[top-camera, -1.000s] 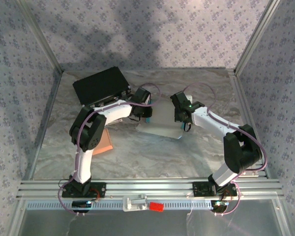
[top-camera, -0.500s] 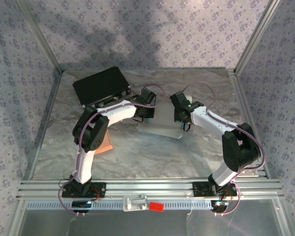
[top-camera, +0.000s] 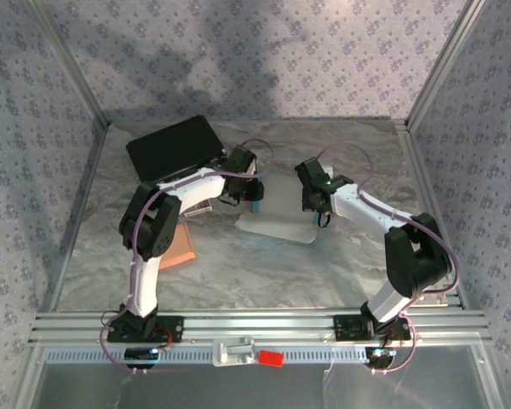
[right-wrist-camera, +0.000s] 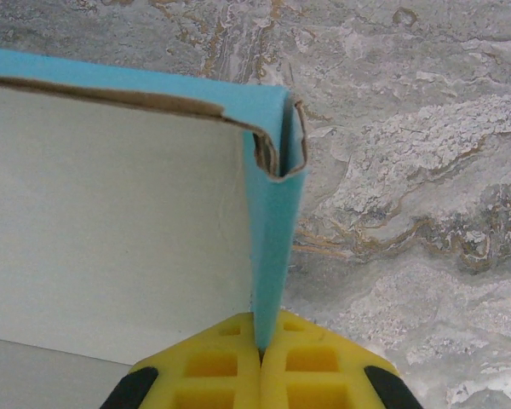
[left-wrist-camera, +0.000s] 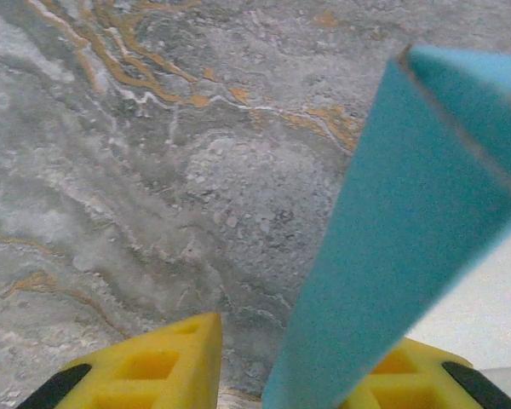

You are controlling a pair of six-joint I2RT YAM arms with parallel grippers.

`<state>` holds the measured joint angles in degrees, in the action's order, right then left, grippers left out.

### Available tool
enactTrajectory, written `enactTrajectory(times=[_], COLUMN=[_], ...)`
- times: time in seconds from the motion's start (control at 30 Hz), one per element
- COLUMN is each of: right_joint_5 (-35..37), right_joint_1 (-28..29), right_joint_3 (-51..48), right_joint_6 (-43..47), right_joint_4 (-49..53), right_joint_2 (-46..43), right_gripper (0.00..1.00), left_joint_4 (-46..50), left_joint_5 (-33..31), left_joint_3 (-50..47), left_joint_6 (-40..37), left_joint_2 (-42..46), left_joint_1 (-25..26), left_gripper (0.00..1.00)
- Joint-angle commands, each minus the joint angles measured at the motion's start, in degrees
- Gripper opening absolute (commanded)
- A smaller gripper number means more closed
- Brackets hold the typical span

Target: Fold the paper box

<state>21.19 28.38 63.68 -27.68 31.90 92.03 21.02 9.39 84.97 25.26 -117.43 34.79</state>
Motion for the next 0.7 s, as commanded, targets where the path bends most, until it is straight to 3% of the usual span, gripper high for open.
enactTrajectory(times=[0.0, 0.17, 0.43, 0.6, 0.67], right_joint_5=[-0.01, -0.01, -0.19, -0.35, -0.45], right_joint_1=[-0.15, -0.23, -0.47, -0.58, -0.67], right_joint_3=[1.57, 1.48, 1.62, 1.62, 1.77], right_joint_6=[0.1, 0.0, 0.05, -0.02, 0.1], right_joint_4=[1.94, 2.2, 2.2, 2.29, 2.29], right_joint_2=[0.73, 0.61, 0.7, 0.88, 0.83], right_gripper=[0.0, 0.0, 0.0, 0.0, 0.0], left_joint_4=[-0.74, 0.9, 4.2, 6.56, 6.76], left_joint_5=[5.99, 8.63, 3.17, 0.75, 0.21], left_joint_3=[1.49, 3.1, 3.21, 4.24, 4.23], left_joint_6=[-2.29, -5.38, -6.58, -6.99, -6.96], left_joint_2=[0.36, -0.41, 0.63, -0.37, -0.62], left_joint_1=[-0.65, -0.77, -1.27, -1.61, -1.55], left_gripper=[0.33, 0.33, 0.33, 0.28, 0.21])
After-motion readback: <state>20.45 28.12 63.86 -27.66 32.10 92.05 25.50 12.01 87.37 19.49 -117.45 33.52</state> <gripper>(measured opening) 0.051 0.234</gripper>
